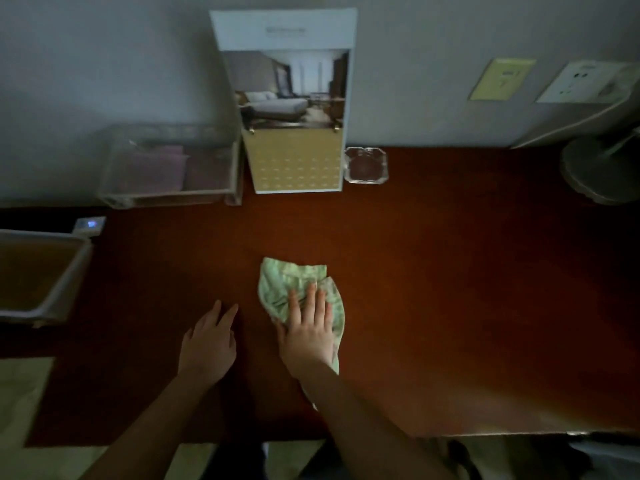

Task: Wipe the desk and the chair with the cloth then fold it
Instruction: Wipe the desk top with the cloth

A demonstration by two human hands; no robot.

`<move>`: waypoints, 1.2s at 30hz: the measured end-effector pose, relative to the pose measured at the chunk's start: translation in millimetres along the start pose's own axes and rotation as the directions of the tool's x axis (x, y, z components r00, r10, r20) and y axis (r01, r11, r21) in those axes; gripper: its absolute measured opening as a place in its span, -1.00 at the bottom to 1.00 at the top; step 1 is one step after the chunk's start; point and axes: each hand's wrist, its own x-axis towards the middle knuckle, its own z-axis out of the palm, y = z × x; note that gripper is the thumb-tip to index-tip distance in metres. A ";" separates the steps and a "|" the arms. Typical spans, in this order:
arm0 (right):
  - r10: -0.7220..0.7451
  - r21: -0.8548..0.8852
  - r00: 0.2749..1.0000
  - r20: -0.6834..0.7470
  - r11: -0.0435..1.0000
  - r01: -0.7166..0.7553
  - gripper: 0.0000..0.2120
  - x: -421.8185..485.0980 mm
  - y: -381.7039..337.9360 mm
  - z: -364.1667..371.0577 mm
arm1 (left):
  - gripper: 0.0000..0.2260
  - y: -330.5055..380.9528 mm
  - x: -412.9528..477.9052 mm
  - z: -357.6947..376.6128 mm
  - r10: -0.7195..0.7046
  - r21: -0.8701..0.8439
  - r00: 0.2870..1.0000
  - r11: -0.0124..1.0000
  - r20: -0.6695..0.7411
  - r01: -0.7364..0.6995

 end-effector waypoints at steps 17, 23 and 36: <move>-0.893 0.013 0.319 0.318 0.340 0.940 -0.47 -52.6 -175.3 83.0 | -0.56 -244.2 24.2 -39.2 -0.307 -0.611 0.950 0.744 0.049 0.271; -0.814 -0.033 0.531 0.234 0.540 0.841 -0.42 80.7 -218.2 71.9 | -0.66 -267.5 23.0 -32.3 -0.372 -0.831 0.906 0.424 0.203 0.360; -0.793 -0.079 0.521 0.315 0.525 0.847 -0.43 -5.0 -269.1 85.0 | -0.43 -290.0 53.3 -45.5 -0.435 -0.866 0.815 0.138 0.383 0.480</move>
